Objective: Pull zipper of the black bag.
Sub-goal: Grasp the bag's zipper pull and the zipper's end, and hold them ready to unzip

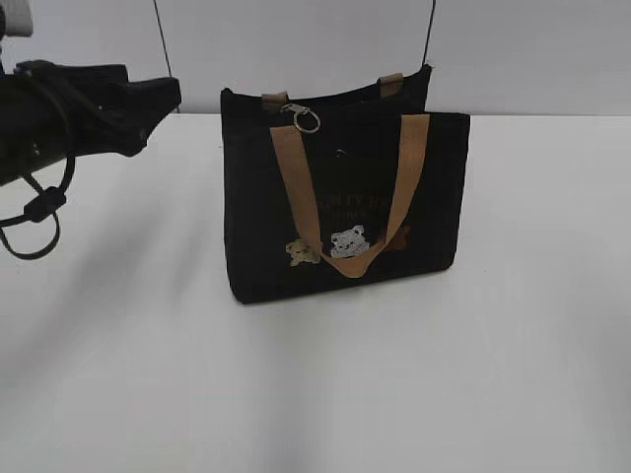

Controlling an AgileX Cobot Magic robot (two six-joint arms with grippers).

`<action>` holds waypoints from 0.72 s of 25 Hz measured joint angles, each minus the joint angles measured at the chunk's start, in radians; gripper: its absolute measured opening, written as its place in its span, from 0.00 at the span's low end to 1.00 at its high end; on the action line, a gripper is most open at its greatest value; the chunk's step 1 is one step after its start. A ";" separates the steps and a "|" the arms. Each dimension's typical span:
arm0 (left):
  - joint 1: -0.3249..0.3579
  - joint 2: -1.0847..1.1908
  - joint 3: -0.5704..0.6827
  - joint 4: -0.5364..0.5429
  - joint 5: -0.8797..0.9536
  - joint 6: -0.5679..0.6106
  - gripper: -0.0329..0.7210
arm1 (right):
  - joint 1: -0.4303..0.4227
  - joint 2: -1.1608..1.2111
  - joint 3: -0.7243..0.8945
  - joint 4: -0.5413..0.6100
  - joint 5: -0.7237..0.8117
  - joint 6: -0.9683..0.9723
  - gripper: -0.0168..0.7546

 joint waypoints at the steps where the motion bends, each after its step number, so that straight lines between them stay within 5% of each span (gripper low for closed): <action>1: 0.024 0.029 0.000 0.046 -0.032 -0.045 0.74 | 0.000 0.018 -0.018 0.000 0.000 -0.015 0.39; 6: 0.172 0.153 -0.047 0.349 -0.121 -0.216 0.71 | 0.000 0.085 -0.064 0.039 -0.007 -0.091 0.39; 10: 0.219 0.224 -0.137 0.590 -0.160 -0.354 0.69 | 0.000 0.141 -0.066 0.094 -0.038 -0.180 0.39; 18: 0.218 0.262 -0.202 0.749 -0.171 -0.392 0.69 | 0.000 0.219 -0.066 0.122 -0.120 -0.201 0.39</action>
